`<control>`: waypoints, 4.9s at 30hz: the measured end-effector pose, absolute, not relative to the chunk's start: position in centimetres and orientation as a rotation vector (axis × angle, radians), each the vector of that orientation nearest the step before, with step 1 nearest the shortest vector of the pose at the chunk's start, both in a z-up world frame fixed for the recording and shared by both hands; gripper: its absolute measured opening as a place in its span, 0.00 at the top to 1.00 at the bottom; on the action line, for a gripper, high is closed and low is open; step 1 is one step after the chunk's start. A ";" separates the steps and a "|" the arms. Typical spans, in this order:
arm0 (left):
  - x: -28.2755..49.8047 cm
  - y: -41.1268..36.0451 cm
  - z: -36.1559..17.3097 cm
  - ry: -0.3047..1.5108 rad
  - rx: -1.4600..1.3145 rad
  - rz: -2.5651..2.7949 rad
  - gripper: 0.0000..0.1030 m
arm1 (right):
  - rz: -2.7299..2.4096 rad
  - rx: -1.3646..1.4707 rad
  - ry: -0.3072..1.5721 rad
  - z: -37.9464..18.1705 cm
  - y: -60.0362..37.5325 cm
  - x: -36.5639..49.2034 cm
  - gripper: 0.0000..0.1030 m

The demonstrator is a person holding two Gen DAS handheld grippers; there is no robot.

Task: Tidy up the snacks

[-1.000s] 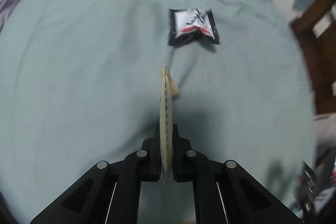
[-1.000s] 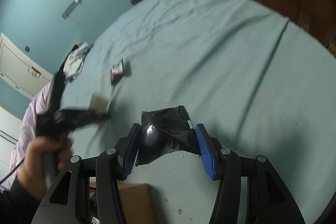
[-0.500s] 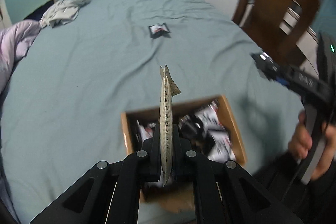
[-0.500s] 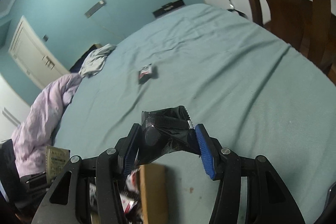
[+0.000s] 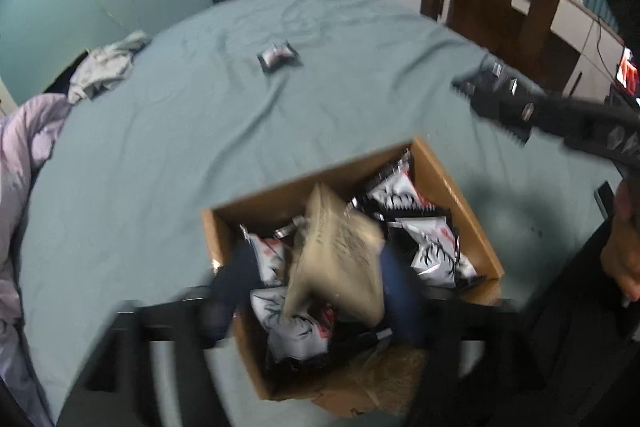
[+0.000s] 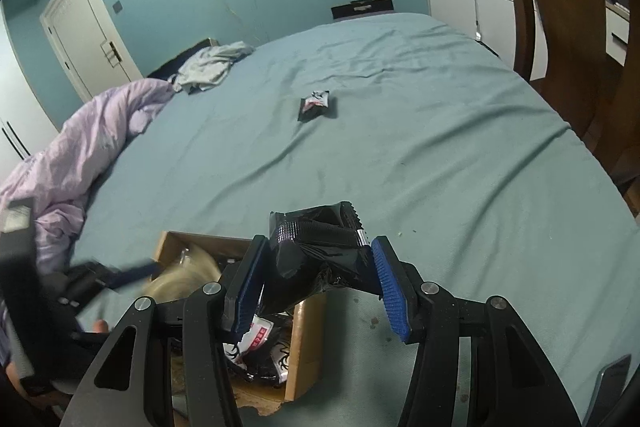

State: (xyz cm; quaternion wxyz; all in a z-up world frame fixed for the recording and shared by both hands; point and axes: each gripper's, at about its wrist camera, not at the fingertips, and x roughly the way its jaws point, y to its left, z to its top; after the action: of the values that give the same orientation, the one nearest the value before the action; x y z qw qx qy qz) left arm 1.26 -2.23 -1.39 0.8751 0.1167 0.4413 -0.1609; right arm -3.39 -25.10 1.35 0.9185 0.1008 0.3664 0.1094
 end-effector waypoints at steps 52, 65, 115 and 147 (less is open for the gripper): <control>3.3 3.6 0.0 0.998 0.036 -0.157 0.09 | 0.263 0.459 0.971 0.1 -25.0 4.7 0.13; 4.7 3.1 -0.4 1.050 -0.008 -0.222 0.09 | 0.262 0.303 1.124 6.7 -21.6 22.2 0.13; 0.2 7.8 1.0 0.891 0.074 -0.050 0.09 | 0.412 0.190 1.150 1.5 -12.2 4.7 0.76; -0.1 1.7 -0.3 0.976 0.236 -0.136 0.04 | 0.143 -0.039 0.891 0.6 -20.1 -1.3 0.32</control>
State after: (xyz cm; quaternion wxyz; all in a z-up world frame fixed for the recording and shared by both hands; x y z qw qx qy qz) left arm -0.07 1.66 -0.33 0.8745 0.1132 0.4672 -0.0649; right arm -1.27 -20.11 0.62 0.8998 -0.0186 0.4304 0.0690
